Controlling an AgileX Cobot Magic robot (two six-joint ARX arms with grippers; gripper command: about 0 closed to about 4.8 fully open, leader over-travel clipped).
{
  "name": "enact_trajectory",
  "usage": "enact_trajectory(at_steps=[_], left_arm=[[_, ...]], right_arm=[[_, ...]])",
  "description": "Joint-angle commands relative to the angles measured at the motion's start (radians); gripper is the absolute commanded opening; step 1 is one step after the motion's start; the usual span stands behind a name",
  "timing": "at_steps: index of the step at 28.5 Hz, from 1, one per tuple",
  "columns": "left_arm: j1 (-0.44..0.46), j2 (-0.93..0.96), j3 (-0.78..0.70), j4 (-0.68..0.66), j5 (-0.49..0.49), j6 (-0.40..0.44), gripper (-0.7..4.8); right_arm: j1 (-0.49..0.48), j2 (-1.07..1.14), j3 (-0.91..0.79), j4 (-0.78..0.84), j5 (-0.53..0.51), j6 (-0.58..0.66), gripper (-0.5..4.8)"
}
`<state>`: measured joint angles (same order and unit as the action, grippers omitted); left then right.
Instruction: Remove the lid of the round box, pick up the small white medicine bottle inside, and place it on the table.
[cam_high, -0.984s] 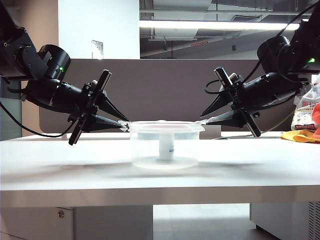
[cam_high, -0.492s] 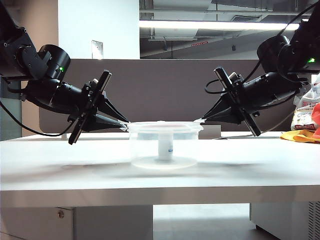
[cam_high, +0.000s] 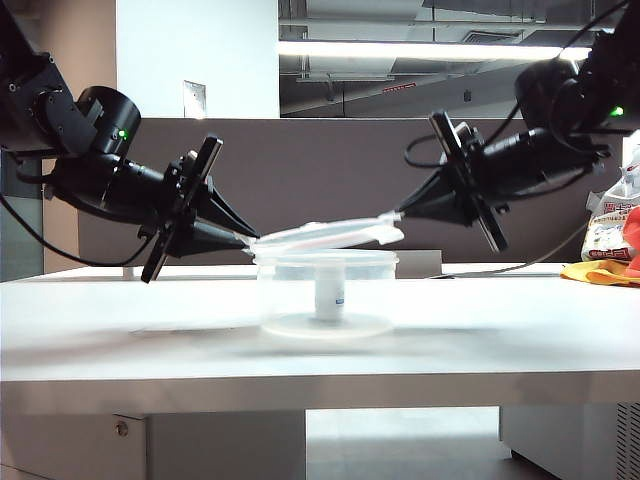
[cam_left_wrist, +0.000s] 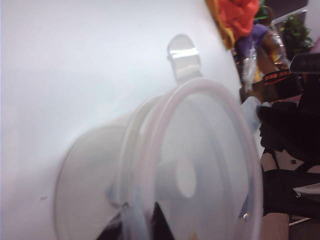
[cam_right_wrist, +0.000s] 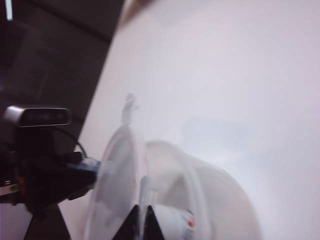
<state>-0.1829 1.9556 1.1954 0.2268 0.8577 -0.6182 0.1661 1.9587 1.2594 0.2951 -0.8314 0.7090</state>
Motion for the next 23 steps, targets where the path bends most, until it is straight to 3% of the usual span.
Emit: enact_trajectory(at_steps=[1,5,8,14,23], left_arm=[[-0.003,-0.011,0.032,0.019,0.037,0.009,0.51],[-0.001,-0.016,0.074,0.01,0.067,0.008,0.42],[0.001,-0.024,0.103,-0.017,0.072,0.014,-0.05],[0.015,-0.031,0.137,-0.031,0.089,0.018,-0.05],[0.146,-0.036,0.137,-0.095,0.091,0.038,-0.05]], right_arm=[[0.003,-0.006,0.029,0.023,-0.056,0.025,-0.06],[0.009,-0.006,0.041,0.022,-0.069,0.034,-0.06],[0.023,-0.006,0.045,0.022,-0.073,0.052,-0.06],[0.087,-0.006,0.046,0.051,-0.073,0.067,-0.06],[0.232,-0.006,0.046,0.129,-0.065,0.077,-0.04]])
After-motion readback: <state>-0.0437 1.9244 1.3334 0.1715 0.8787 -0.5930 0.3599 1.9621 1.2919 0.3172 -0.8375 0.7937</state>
